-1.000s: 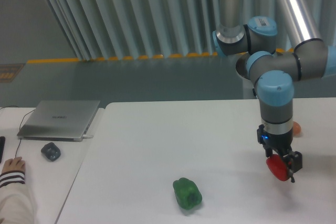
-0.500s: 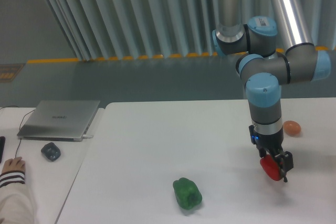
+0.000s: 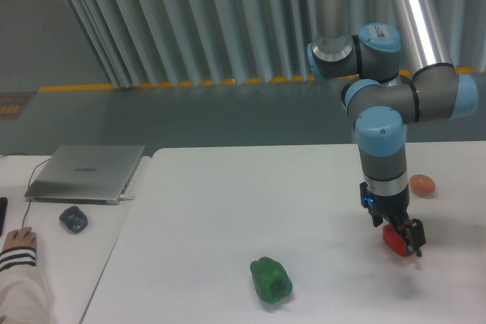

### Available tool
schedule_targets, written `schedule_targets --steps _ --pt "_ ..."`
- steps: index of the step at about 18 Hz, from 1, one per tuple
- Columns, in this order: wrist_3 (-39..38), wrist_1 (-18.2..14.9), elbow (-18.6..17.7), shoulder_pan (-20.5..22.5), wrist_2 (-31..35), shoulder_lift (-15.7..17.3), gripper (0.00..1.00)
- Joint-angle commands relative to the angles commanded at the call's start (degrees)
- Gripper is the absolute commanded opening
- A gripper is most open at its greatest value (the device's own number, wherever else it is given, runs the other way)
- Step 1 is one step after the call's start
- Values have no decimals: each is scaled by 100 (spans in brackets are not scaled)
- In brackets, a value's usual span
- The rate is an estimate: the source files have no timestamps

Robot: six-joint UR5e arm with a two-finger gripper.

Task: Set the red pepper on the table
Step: 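Lower the red bell pepper onto the table surface, then open the gripper and lift it off the red pepper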

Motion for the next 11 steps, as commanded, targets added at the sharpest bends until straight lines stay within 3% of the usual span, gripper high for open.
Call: schedule_targets --steps 7,11 --pt "482 -272 536 44 114 53 100" --pt "1614 -526 659 158 510 140 100"
